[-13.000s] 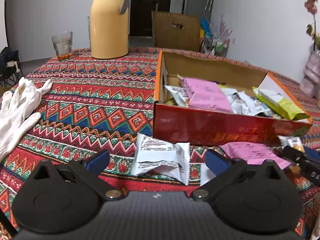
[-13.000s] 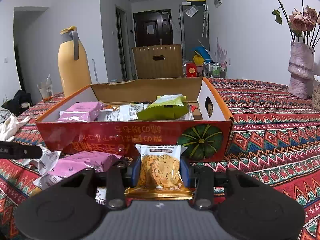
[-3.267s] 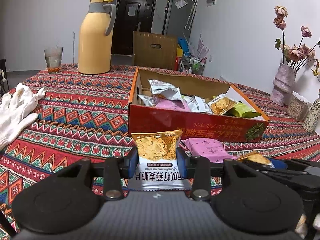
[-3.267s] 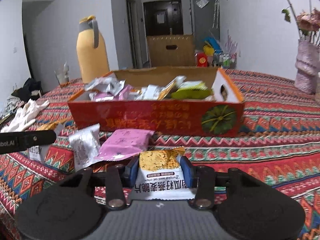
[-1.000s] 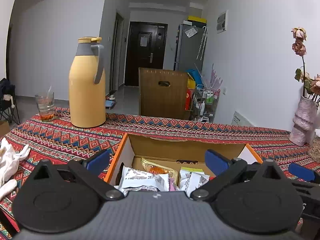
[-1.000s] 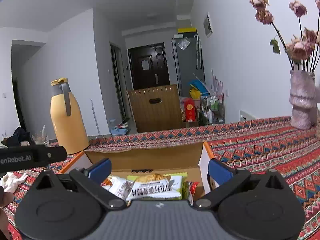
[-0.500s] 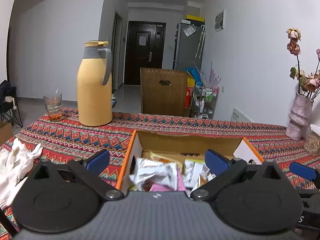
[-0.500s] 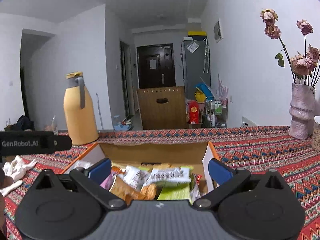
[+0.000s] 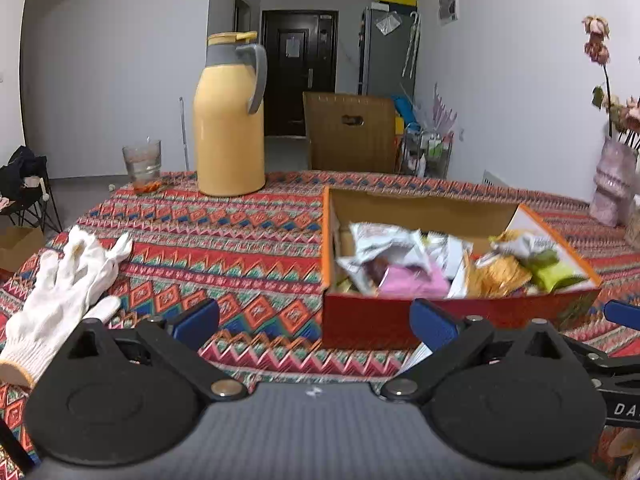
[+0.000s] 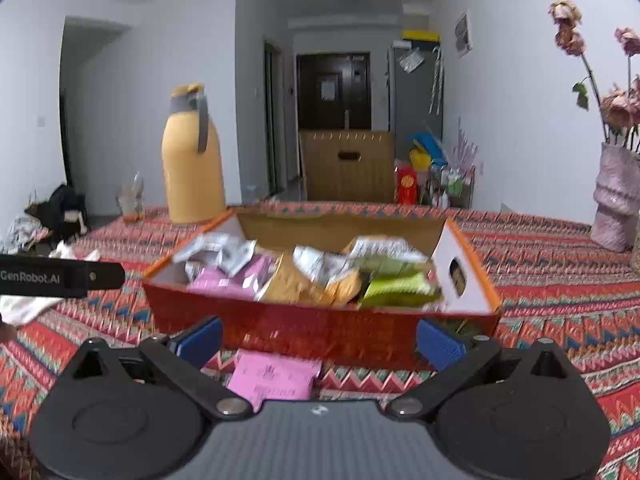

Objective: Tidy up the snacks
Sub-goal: 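Grasp the pink packet with the right gripper while the left grasps a white packet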

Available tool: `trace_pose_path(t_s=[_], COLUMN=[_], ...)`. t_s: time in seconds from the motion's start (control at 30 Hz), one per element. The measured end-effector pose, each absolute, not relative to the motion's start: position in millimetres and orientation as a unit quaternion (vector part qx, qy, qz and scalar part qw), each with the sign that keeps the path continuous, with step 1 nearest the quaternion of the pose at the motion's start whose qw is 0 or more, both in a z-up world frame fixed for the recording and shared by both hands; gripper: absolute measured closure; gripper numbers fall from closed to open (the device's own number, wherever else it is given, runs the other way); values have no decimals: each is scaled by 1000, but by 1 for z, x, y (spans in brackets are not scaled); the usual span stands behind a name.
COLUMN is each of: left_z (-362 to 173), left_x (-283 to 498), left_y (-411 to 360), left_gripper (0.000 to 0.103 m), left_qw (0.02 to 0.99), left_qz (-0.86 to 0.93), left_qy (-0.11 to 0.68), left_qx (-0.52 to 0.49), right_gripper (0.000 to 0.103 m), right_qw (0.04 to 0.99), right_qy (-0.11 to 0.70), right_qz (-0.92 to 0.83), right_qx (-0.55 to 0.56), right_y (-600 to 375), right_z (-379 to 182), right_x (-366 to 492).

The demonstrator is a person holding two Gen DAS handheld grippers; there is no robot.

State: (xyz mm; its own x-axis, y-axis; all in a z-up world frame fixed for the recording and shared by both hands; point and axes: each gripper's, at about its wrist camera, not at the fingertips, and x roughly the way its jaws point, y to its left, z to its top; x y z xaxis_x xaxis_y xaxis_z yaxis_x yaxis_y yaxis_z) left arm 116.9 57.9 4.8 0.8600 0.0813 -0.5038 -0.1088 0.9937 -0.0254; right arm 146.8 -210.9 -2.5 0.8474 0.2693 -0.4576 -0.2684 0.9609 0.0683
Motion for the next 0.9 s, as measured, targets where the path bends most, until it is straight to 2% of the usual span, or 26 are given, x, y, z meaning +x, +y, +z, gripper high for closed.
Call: trace_pose_path(t_s=[0.5,0.9], left_z=[-25,-32], left_x=[122,125], left_y=[75,80], left_gripper=[0,0], left_qw=[957,953], left_qz=[39,37], left_qy=[281,291], left_qx=[-63,-81], right_gripper=[0,0], right_qw=[929,923], right_qy=[345,365], right_qz=[130,116], right_qx=[-24,-21], right_y=[-166,-163], right_z=[-48,-65], right_x=[184,194])
